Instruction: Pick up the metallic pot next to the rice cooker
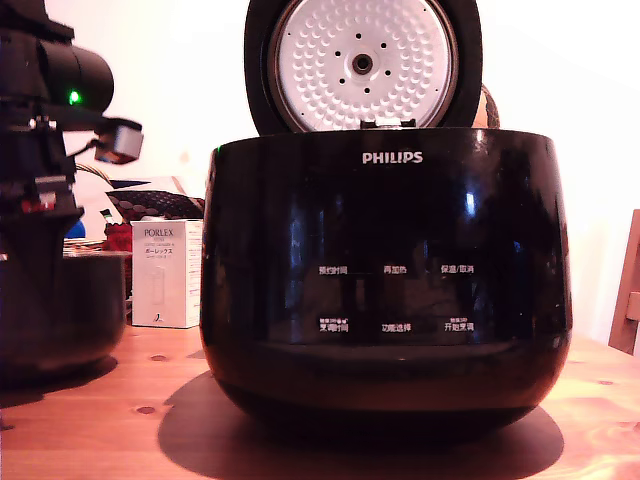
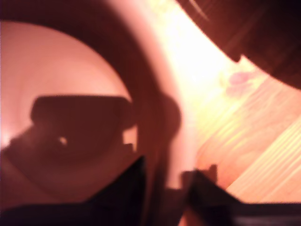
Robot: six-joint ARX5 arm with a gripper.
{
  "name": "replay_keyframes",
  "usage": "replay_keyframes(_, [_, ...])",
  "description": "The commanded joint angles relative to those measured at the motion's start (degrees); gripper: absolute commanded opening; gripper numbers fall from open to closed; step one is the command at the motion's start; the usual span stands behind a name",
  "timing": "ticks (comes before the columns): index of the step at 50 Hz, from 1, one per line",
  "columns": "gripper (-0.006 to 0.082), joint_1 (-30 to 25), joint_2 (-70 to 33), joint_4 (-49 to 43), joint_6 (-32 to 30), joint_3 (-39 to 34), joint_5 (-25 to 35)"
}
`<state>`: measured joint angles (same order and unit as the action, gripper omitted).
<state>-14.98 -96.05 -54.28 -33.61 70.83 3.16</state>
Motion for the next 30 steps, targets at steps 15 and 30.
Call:
replay_keyframes(15, [-0.0024,-4.3,0.3,-9.1,6.8,9.2,-7.9])
replay_keyframes(30, [-0.0024,-8.2,0.5,-23.2,14.6,22.1,-10.8])
